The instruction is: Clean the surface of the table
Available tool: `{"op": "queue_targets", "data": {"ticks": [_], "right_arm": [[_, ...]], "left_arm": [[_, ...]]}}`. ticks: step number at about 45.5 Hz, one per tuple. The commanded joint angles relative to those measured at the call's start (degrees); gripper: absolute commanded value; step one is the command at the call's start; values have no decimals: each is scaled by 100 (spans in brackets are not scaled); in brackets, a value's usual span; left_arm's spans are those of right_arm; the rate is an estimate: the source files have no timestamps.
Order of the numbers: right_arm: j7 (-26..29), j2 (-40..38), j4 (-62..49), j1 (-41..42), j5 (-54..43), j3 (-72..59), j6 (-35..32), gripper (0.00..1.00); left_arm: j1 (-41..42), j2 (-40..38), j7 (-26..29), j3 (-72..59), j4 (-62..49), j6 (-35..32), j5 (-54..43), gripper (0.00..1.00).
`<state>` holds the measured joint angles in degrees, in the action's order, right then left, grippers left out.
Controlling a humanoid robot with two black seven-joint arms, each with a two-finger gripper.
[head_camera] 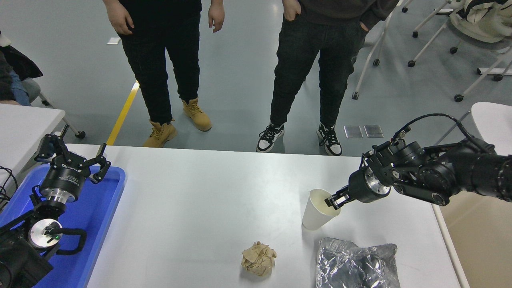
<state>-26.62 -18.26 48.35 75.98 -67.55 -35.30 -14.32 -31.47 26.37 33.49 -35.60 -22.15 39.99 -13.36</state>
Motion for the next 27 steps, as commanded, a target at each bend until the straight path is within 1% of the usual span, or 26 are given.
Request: {"op": "queue_targets", "data": {"ticks": [1,6,12,19,27], "right_arm": [[-71,-257,78,119,400,330,-36,0],[-176,-450,184,338,699,471,-106,0],[-273,-784,254,593,989,804,-431,0],[-282,-1232,210,637,1068,1533,-871,0],[-282,-1654,149,611,1287,2290,-1178,0]], "left_arm": [[0,0,0,0,0,0,0,100],[0,0,0,0,0,0,0,100],[0,0,0,0,0,0,0,100],[0,0,0,0,0,0,0,100],[0,0,0,0,0,0,0,100]]}}
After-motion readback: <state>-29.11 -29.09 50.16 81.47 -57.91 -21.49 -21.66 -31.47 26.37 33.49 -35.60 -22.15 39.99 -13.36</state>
